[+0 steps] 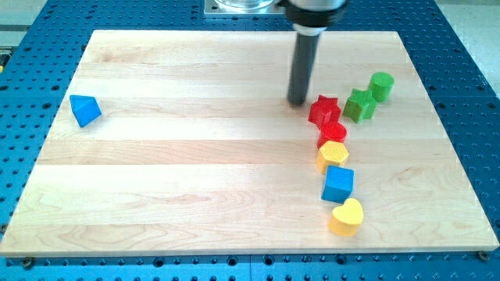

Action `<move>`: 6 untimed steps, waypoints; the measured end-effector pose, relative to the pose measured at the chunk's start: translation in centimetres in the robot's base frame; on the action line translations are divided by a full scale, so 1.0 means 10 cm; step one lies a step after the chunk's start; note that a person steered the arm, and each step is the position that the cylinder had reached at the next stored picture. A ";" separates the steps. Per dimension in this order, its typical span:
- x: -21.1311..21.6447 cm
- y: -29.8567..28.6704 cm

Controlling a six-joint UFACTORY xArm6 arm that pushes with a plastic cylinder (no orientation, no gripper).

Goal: Push the red star into the green star

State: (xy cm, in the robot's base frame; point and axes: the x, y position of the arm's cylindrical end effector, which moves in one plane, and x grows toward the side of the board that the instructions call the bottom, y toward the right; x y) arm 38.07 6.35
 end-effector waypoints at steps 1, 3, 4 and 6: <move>0.40 0.04; 0.51 0.74; 0.42 0.81; 0.06 0.52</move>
